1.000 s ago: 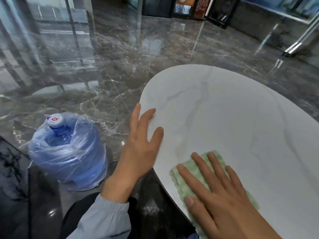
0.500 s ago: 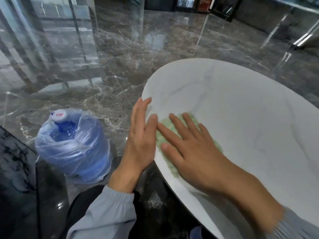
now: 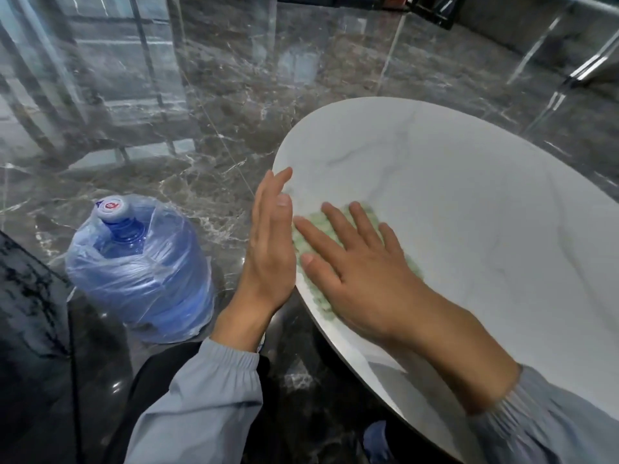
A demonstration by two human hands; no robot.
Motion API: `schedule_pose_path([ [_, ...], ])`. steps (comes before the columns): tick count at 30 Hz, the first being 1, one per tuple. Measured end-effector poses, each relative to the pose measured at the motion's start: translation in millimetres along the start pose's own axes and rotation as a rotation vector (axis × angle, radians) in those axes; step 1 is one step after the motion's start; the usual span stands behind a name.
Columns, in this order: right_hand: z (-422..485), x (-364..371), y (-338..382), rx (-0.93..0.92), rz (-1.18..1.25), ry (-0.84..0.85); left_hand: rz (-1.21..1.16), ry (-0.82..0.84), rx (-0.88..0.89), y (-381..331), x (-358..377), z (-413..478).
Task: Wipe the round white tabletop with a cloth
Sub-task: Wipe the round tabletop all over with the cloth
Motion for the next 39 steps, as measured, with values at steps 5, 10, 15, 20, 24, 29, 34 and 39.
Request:
schedule_pose_path([
  [5,45,1,14,-0.026,-0.032,0.041,0.035,0.024,-0.002,-4,-1,3],
  [10,-60,2,-7,-0.043,0.02,0.016,0.182,0.04,0.058,-21,-7,3],
  [15,-174,-7,-38,0.084,-0.107,0.029,0.534,0.118,0.415,-56,-4,-6],
  [20,-190,-17,-54,0.163,-0.079,0.03,0.749,0.304,0.675,-80,33,-41],
  [24,-126,-27,-82,0.21,0.005,-0.073,0.749,0.304,0.664,-82,37,-45],
  [29,-41,-51,-106,0.309,0.026,-0.052,0.83,0.345,0.672,-85,44,-49],
  [34,-113,-32,-92,0.208,0.059,-0.081,0.814,0.333,0.652,-83,43,-47],
  [39,-215,-13,-78,0.17,-0.031,-0.059,0.825,0.317,0.654,-80,42,-51],
])
Point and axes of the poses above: each hand's wrist, its own z-axis towards the middle knuckle, its own x-axis out of the palm, y = z × x, the point moved 4 cm from there along z, towards the middle knuckle, and after that the axes turned 15 degrees about z, right-handed, at the moved point
